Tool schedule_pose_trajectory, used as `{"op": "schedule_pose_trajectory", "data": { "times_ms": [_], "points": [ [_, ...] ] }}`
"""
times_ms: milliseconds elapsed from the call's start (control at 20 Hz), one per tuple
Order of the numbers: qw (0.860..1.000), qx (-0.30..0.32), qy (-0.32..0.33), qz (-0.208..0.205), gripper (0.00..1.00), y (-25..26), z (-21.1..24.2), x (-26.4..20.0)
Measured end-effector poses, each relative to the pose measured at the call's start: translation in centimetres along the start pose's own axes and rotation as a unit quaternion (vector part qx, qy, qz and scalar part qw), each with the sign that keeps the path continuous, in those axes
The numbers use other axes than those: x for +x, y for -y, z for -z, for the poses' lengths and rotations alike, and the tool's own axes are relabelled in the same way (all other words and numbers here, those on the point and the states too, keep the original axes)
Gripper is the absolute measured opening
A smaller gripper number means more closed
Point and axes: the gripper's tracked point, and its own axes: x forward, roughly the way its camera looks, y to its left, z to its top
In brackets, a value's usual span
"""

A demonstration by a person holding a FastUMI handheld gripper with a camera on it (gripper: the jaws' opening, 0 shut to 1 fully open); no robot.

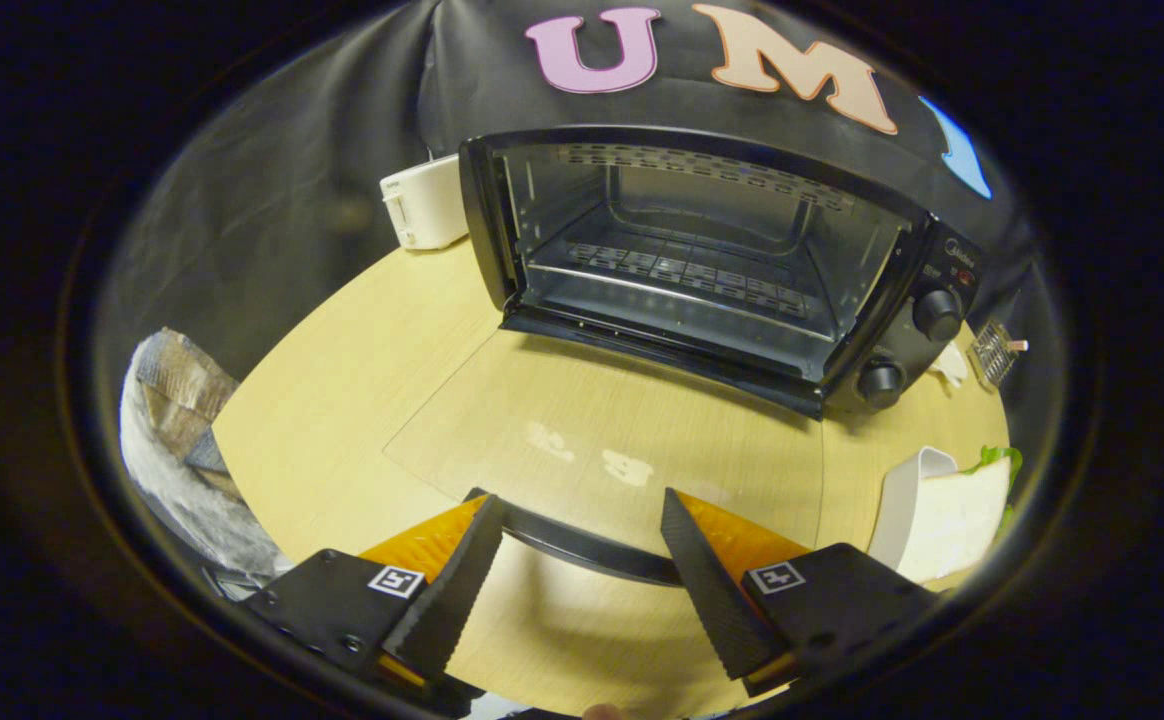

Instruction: Open the toaster oven, put the food inside, and close the toaster oven door.

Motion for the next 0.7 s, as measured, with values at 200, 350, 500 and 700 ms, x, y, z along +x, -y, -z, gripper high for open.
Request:
{"op": "schedule_pose_trajectory", "data": {
  "times_ms": [200,350,500,700],
  "points": [
    [1.000,0.006,0.004,-0.011,1.00,0.0,-0.4,-0.4],
    [0.999,0.037,0.008,-0.018,1.00,1.0,-1.0,-1.4],
    [0.997,0.057,0.041,-0.011,1.00,2.8,-3.3,-3.0],
    [0.993,0.066,0.096,0.011,0.98,7.0,-6.9,-5.9]
  ]
}}
